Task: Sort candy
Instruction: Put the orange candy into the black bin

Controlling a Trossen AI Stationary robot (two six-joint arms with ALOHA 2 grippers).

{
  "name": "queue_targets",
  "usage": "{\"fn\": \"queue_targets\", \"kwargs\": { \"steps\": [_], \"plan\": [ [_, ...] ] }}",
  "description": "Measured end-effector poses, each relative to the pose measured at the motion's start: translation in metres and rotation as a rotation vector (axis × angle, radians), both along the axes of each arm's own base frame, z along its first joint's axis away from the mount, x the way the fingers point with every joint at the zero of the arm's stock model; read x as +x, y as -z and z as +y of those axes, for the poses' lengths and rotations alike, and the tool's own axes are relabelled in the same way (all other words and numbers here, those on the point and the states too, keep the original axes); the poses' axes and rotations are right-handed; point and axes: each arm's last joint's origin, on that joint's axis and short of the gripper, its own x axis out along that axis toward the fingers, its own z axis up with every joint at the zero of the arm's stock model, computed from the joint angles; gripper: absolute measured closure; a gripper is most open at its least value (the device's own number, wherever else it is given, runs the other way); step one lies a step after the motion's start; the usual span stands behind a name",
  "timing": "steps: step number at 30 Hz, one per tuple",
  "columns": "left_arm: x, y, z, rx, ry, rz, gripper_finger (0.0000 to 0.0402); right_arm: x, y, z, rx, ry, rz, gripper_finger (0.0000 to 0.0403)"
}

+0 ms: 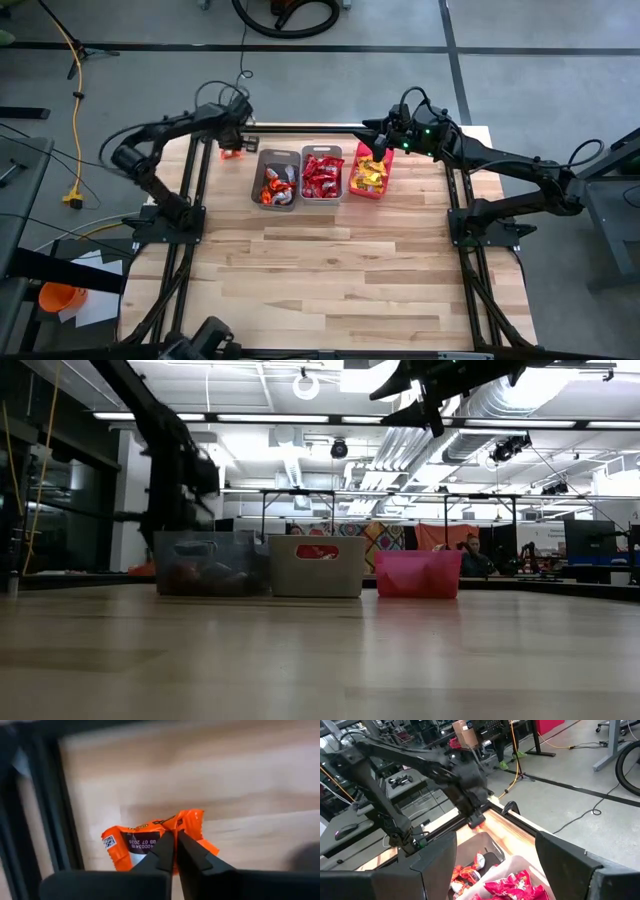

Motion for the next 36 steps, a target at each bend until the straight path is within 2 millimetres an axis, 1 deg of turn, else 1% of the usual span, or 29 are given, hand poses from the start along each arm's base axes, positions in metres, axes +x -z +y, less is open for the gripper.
{"fn": "queue_targets", "kwargs": {
  "steps": [2,4,7,9,11,12,14,18,21,25,29,32,36],
  "plan": [
    [0.000,-0.026,-0.005,0.087,0.019,-0.059,0.0400,0.000,0.000,0.000,-0.004,-0.001,0.002,0.0137],
    [0.001,-0.055,-0.015,0.191,0.045,-0.149,0.0400,0.000,0.000,0.000,-0.017,-0.004,0.007,0.0137],
    [0.003,-0.096,-0.039,0.346,0.134,-0.340,0.0401,0.000,-0.001,0.000,-0.021,-0.004,0.003,0.0137],
    [0.006,-0.115,-0.059,0.449,0.212,-0.459,0.0401,0.000,-0.001,0.000,-0.019,-0.009,-0.001,0.0137],
    [0.011,-0.121,-0.078,0.525,0.298,-0.575,0.0401,0.000,-0.001,0.001,-0.015,-0.031,-0.003,0.0137],
    [0.014,-0.121,-0.088,0.551,0.343,-0.642,0.0401,0.001,-0.001,0.001,-0.010,-0.038,-0.005,0.0137],
    [0.021,-0.112,-0.109,0.561,0.445,-0.777,0.0401,0.001,-0.001,0.001,0.011,-0.050,-0.014,0.0137],
    [0.033,-0.067,-0.144,0.496,0.503,-0.962,0.0401,0.001,-0.001,0.002,0.020,-0.075,-0.018,0.0137],
    [0.034,-0.046,-0.159,0.522,0.489,-1.022,0.0401,0.001,-0.001,0.002,0.035,-0.078,-0.023,0.0137],
    [0.032,-0.031,-0.164,0.540,0.467,-0.967,0.0401,0.001,-0.001,0.002,0.038,-0.077,-0.025,0.0137],
    [0.032,-0.026,-0.162,0.531,0.430,-0.945,0.0393,0.001,-0.001,0.002,0.038,-0.077,-0.025,0.0137],
    [0.031,-0.028,-0.158,0.505,0.428,-0.974,0.0367,0.001,-0.001,0.003,0.051,-0.080,-0.030,0.0137],
    [0.029,-0.031,-0.152,0.443,0.436,-0.954,0.0313,0.001,-0.002,0.002,0.053,-0.079,-0.046,0.0137]
  ]
}}
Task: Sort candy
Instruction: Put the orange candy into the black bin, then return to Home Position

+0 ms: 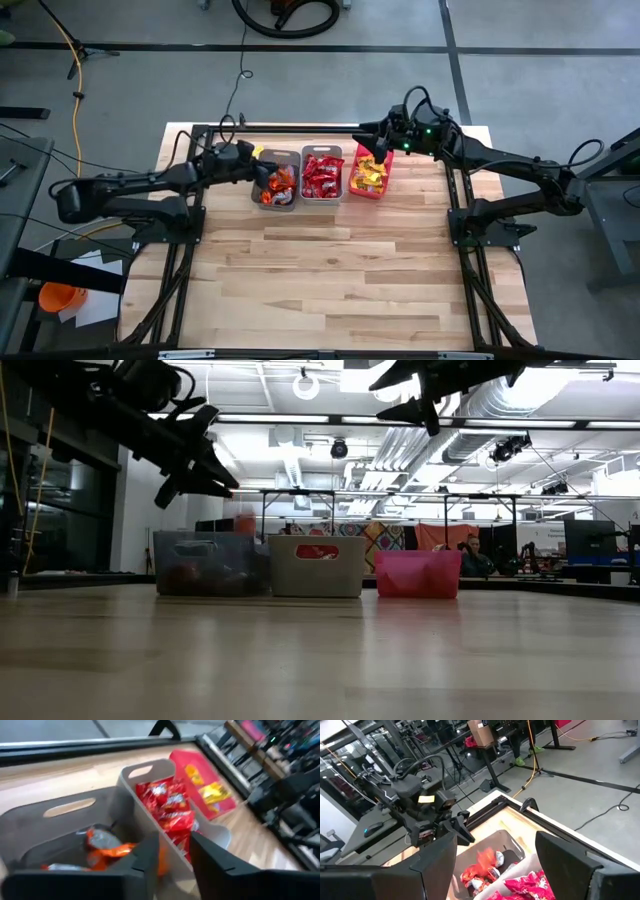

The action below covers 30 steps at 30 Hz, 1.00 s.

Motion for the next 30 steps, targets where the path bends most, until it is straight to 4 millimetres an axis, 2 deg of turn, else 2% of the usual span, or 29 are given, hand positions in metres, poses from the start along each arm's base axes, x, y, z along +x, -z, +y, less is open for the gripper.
{"fn": "queue_targets", "kwargs": {
  "steps": [4,7,11,13,15,19,24,27,30],
  "plan": [
    [-0.001,-0.011,0.006,-0.007,0.031,0.065,0.0256,0.000,-0.004,0.000,-0.014,-0.005,-0.031,0.0137],
    [0.000,-0.043,0.012,0.050,0.099,-0.029,0.0228,-0.003,-0.012,0.002,-0.049,-0.009,-0.092,0.0137],
    [-0.004,-0.092,0.010,0.198,0.215,-0.212,0.0219,-0.009,-0.029,0.004,-0.097,-0.008,-0.222,0.0137],
    [-0.008,-0.108,0.000,0.266,0.279,-0.312,0.0220,-0.012,-0.036,0.006,-0.123,-0.008,-0.276,0.0137],
    [-0.011,-0.113,-0.011,0.296,0.317,-0.367,0.0227,-0.015,-0.041,0.007,-0.135,-0.008,-0.303,0.0137],
    [-0.017,-0.094,-0.039,0.276,0.318,-0.382,0.0256,-0.022,-0.047,0.011,-0.132,-0.009,-0.335,0.0137],
    [-0.029,-0.056,-0.068,0.261,0.282,-0.480,0.0333,-0.033,-0.055,0.016,-0.127,-0.027,-0.364,0.0137],
    [-0.038,-0.036,-0.075,0.309,0.269,-0.504,0.0387,-0.039,-0.058,0.019,-0.136,-0.029,-0.370,0.0137],
    [-0.047,-0.018,-0.076,0.305,0.279,-0.515,0.0391,-0.044,-0.061,0.022,-0.141,-0.029,-0.380,0.0137]
  ]
}}
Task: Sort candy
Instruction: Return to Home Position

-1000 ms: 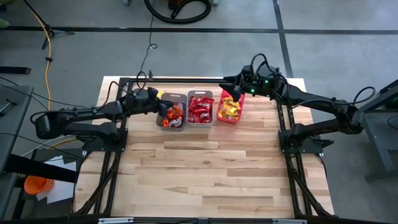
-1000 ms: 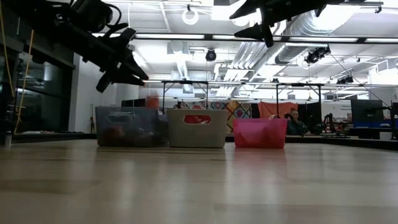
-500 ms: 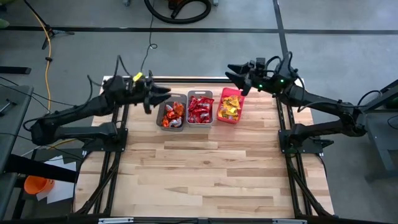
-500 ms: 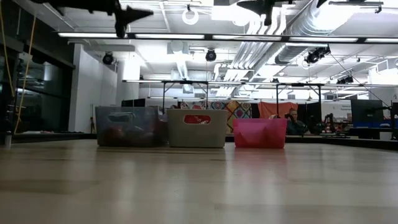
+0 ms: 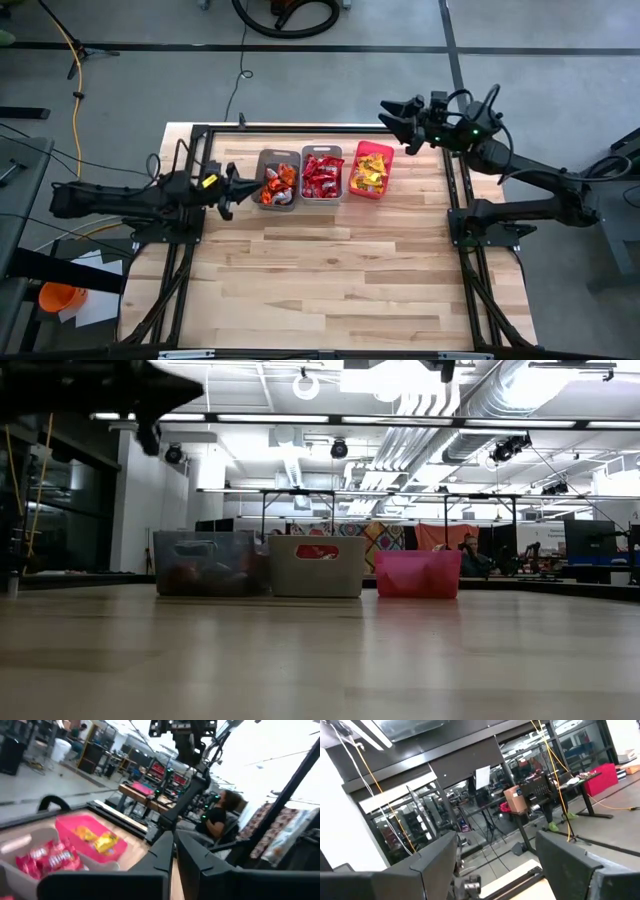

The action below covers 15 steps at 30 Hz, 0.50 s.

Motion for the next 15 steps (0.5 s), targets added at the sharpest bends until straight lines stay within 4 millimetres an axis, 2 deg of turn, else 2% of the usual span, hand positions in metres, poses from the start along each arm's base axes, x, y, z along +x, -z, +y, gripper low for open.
{"fn": "queue_targets", "kwargs": {
  "steps": [7,11,15],
  "plan": [
    [-0.018,0.038,-0.001,-0.034,0.034,-0.065,0.0400,-0.008,-0.004,0.005,0.046,-0.042,-0.019,0.0141],
    [-0.022,0.043,-0.001,-0.049,0.030,-0.027,0.0401,-0.007,0.003,0.009,0.096,-0.073,0.046,0.0167],
    [-0.025,0.042,-0.002,-0.050,0.031,-0.042,0.0401,-0.009,0.013,0.018,0.118,-0.145,0.179,0.0212]
  ]
}}
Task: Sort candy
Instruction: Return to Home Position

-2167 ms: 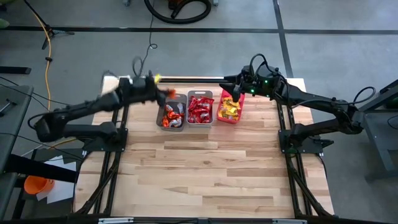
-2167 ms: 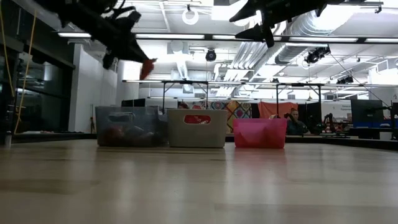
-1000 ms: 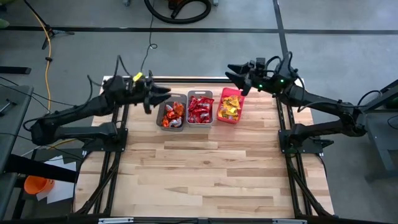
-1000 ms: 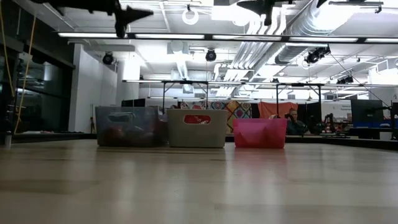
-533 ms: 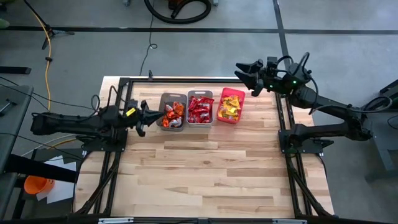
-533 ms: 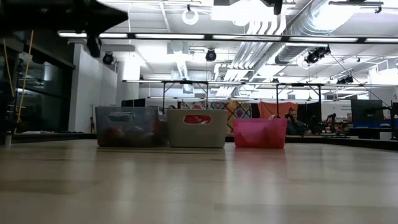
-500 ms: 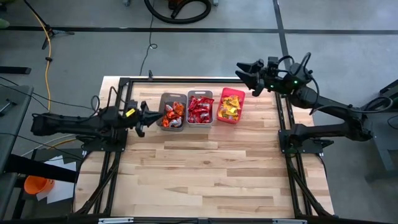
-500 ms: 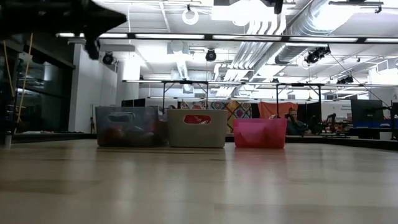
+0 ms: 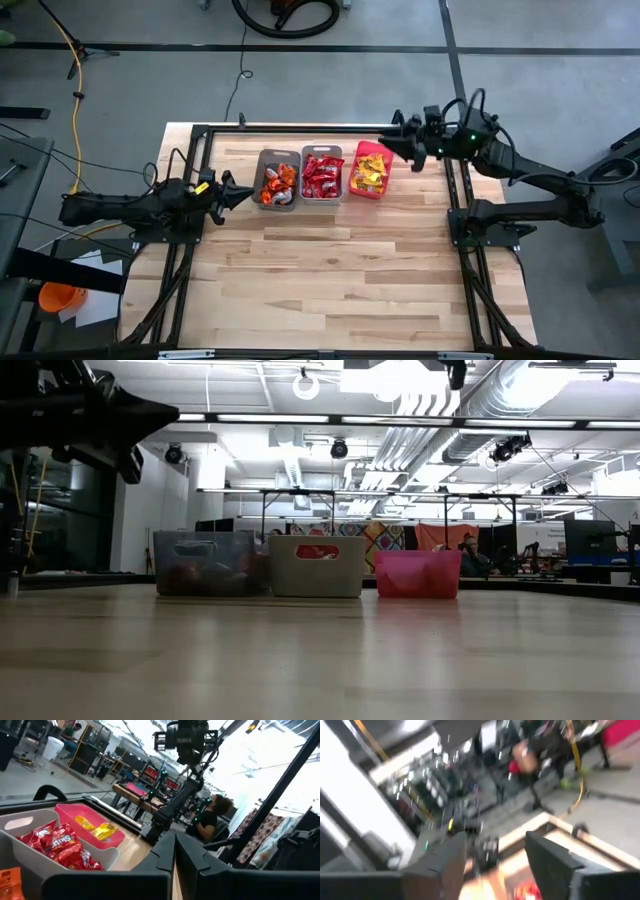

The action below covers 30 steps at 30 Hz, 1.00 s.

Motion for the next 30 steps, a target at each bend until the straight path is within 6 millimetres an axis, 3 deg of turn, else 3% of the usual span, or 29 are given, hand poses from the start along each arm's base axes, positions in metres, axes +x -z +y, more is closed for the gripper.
{"fn": "queue_targets", "kwargs": {
  "steps": [9,14,24,30],
  "plan": [
    [0.000,0.003,0.000,0.016,0.001,0.038,0.0401,-0.030,0.013,0.034,-0.071,-0.090,0.230,0.0392],
    [0.000,0.004,0.000,0.001,0.003,0.041,0.0401,-0.052,0.027,0.052,-0.117,-0.154,0.129,0.0386],
    [0.000,0.004,0.000,0.001,0.003,0.041,0.0401,-0.078,0.117,0.072,-0.064,-0.176,-0.213,0.0401],
    [0.000,0.004,0.000,0.001,0.003,0.041,0.0401,-0.082,0.148,0.072,-0.150,-0.161,-0.304,0.0402]
  ]
}}
